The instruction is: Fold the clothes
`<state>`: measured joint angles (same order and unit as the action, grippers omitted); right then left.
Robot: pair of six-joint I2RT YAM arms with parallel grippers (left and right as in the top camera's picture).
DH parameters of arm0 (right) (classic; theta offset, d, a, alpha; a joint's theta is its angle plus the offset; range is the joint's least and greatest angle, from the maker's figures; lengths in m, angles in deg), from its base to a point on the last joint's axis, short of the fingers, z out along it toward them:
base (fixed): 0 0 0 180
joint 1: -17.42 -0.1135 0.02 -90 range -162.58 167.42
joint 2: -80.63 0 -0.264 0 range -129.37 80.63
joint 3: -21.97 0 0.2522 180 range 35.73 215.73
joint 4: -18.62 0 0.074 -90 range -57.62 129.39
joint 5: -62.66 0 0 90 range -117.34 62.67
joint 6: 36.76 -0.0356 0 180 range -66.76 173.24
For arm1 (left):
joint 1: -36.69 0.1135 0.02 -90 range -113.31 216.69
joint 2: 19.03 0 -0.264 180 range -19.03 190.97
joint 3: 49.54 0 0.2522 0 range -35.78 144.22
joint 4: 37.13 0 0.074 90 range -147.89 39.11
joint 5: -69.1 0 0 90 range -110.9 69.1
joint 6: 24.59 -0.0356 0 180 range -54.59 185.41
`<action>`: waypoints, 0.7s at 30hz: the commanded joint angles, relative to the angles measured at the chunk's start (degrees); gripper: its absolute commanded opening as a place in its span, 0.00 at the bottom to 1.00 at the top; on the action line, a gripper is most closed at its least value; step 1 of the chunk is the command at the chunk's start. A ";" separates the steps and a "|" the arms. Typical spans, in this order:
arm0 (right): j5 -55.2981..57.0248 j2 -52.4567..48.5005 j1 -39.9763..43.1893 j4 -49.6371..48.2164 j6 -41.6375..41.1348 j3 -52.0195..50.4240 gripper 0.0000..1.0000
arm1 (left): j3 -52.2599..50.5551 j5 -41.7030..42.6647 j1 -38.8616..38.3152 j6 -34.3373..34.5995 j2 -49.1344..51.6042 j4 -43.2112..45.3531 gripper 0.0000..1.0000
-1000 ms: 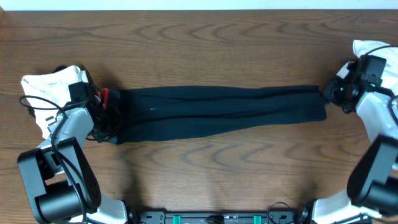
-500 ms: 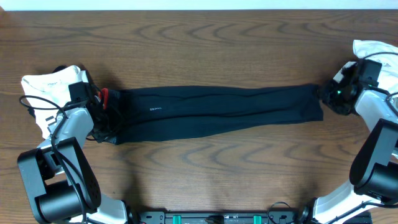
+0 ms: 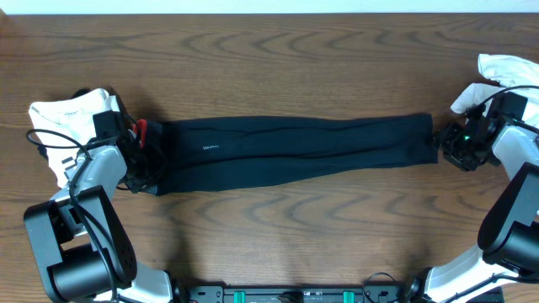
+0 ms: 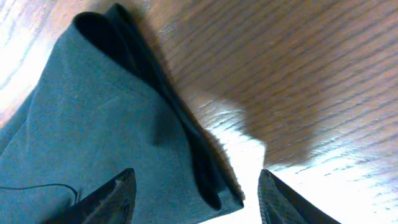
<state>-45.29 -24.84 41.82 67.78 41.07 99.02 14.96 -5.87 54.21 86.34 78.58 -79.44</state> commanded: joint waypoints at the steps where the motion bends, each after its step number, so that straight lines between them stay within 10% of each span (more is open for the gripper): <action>1: -1.60 1.07 -0.26 0.17 2.19 0.44 0.61 | 0.50 -2.25 0.24 -0.42 0.11 -0.85 0.08; 21: -3.06 -9.25 -5.03 -6.27 2.19 0.33 0.61 | 0.50 -2.25 0.24 -0.37 0.13 -0.85 0.09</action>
<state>-47.24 -29.08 38.63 61.44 42.54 100.50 14.96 -5.87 54.21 86.34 78.58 -79.57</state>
